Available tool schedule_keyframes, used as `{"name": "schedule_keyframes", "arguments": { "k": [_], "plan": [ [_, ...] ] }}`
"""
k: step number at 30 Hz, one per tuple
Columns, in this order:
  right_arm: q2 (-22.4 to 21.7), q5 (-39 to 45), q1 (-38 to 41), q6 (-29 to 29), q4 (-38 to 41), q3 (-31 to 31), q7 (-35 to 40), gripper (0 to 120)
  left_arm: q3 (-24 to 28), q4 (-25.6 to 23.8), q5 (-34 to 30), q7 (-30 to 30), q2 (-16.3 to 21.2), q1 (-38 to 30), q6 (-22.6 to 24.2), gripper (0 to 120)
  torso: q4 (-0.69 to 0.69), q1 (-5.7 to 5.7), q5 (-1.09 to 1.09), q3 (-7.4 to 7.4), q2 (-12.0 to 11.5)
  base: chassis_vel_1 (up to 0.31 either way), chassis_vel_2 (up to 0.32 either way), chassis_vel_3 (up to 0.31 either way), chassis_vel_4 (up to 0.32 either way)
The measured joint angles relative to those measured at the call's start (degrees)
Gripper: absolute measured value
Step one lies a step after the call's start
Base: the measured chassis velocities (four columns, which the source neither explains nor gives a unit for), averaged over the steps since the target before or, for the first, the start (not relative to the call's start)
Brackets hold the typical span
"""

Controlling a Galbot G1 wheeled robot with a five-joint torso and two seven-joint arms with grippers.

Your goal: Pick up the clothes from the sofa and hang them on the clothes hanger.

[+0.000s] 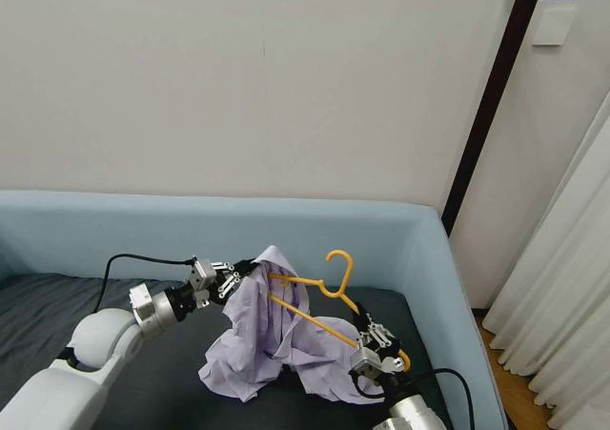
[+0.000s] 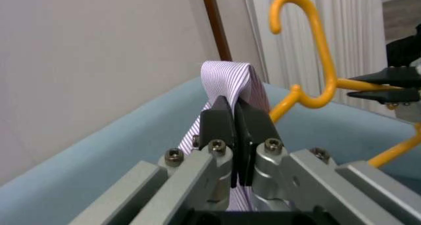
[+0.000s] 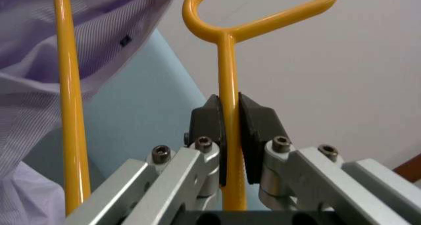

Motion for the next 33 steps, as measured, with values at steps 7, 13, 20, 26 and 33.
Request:
{"name": "schedule_keyframes", "arguments": {
  "k": [7,13,20,26,33],
  "plan": [
    [0.46,1.80,2.96,-3.79,-1.81,-1.01,-1.43,6,0.56,-2.79,4.87,0.48,-5.22,7.23,-1.21,0,0.00,0.00,0.00,0.00,0.00,0.000,0.000,0.000,0.000],
    [0.32,7.19,5.26,-6.42,-1.83,-1.45,-2.14,6,0.95,-3.29,7.60,0.61,-6.67,10.86,-2.26,0,0.00,0.00,0.00,0.00,0.00,0.000,0.000,0.000,0.000],
    [-0.26,15.11,5.59,-6.77,-0.41,-2.45,-0.96,6,1.23,-3.08,7.95,0.03,-8.19,11.08,-2.86,0,0.00,0.00,0.00,0.00,0.00,0.000,0.000,0.000,0.000],
    [0.00,15.99,5.00,-2.70,-0.42,-2.11,1.00,6,1.63,-3.09,6.38,-4.04,-9.71,9.87,-3.62,0,0.00,0.00,0.00,0.00,0.00,0.000,0.000,0.000,0.000],
    [0.42,16.60,4.24,2.72,-0.92,-1.17,1.84,6,1.25,-0.67,7.06,-9.26,-9.78,9.36,-4.15,0,0.00,0.00,0.00,0.00,0.00,0.000,0.000,0.000,0.000]
  ]
}}
